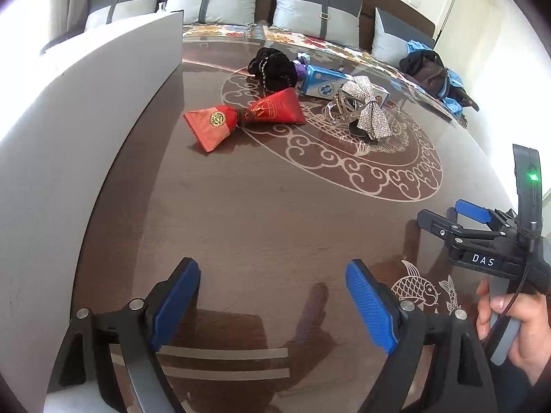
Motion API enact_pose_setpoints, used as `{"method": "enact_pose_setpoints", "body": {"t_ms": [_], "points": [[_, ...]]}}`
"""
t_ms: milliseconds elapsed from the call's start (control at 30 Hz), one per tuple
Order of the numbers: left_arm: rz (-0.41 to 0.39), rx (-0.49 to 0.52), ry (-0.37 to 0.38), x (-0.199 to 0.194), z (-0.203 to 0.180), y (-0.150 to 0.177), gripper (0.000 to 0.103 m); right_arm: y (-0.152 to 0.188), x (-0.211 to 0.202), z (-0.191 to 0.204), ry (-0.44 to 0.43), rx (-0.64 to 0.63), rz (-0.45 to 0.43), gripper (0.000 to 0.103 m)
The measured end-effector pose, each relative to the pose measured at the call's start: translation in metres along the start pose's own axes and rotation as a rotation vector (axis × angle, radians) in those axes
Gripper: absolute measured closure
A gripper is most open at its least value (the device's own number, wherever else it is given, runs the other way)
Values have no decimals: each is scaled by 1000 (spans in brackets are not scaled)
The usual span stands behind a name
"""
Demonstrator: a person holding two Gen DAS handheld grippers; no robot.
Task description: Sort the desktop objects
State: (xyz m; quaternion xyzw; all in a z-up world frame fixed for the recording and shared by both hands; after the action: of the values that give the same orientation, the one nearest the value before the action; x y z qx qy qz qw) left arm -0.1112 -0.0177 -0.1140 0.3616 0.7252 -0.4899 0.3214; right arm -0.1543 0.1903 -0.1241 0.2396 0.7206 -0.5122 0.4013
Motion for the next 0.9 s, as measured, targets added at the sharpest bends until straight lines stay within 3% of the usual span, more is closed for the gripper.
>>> {"method": "enact_pose_setpoints", "body": {"t_ms": [133, 500, 567, 900], "points": [[5, 31, -33, 5, -6, 2, 9, 0, 0, -1, 0, 3, -4, 0], [-5, 106, -129, 11, -12, 8, 6, 1, 0, -1, 6, 6, -5, 0], [-4, 131, -145, 12, -13, 11, 2, 1, 0, -1, 6, 6, -5, 0], [-13, 127, -142, 11, -12, 12, 0, 0, 0, -1, 5, 6, -5, 0]]}}
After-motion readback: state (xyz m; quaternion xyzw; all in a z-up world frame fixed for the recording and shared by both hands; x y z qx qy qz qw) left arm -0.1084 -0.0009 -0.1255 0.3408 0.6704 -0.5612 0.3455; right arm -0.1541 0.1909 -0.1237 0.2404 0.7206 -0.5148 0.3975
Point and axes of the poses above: each gripper's, at about its wrist camera, not at the fingertips, and x roughly the way its jaws point, z to its left, y to its underside, the point moved 7 cm from there along x, roughly the way its jaws point, and after that the axes turned 14 degrees about -x, right-handed, at the moved point
